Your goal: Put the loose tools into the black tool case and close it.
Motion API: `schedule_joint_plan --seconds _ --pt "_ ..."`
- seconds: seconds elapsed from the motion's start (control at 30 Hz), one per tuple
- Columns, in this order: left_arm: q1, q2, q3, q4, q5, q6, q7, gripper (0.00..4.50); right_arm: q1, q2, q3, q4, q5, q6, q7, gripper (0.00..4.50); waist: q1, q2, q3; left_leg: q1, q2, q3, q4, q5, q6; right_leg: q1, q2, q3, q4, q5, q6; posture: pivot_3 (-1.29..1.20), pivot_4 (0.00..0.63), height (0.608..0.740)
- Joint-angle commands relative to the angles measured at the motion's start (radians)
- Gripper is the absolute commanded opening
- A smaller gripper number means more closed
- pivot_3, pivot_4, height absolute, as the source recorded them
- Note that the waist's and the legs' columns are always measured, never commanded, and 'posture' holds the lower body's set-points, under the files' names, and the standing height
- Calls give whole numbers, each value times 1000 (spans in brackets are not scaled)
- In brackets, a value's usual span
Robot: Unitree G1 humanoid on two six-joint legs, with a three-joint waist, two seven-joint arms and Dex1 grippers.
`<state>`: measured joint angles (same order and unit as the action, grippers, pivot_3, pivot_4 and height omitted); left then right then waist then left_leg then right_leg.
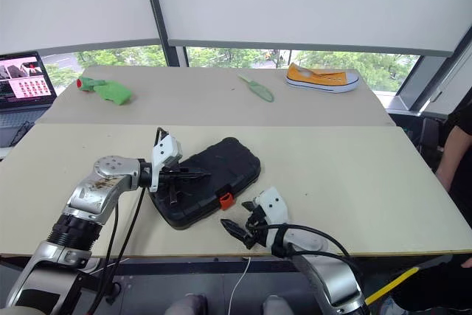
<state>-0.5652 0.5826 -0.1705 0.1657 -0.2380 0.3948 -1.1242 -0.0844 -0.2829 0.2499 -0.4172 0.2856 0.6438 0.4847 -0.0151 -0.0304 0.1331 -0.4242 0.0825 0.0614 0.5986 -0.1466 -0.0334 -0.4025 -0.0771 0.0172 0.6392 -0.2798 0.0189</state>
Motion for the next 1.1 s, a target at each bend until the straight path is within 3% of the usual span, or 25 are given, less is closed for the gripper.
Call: schedule_joint_plan --seconds 0.03,0.5,0.6,0.83,1.1 --pt "77 20 -71 80 57 59 -6 0 -41 32 7 -7 -19 -3 -41 4487 0 0 0 0 0 0 0 0 0 0 0 0 0 0 0 0 150 740" --pt "77 14 -72 76 56 60 -1 0 -85 75 48 56 -59 20 -78 4487 -1 0 0 0 0 0 -1 0 0 0 0 0 0 0 0 0 150 740" --pt "77 15 -71 75 57 60 -1 0 -94 84 53 72 -66 14 -81 3744 -1 0 0 0 0 0 -1 0 0 0 0 0 0 0 0 0 150 740" --pt "80 19 -69 72 56 59 -2 0 -93 77 57 76 -74 21 -76 1334 -2 -1 -1 0 0 0 -1 0 0 0 0 0 0 0 0 0 150 740" --pt "75 17 -68 78 56 56 2 0 -50 42 31 16 -53 -11 -45 1280 0 -1 -1 0 0 0 0 0 0 0 0 0 0 0 0 0 150 740"
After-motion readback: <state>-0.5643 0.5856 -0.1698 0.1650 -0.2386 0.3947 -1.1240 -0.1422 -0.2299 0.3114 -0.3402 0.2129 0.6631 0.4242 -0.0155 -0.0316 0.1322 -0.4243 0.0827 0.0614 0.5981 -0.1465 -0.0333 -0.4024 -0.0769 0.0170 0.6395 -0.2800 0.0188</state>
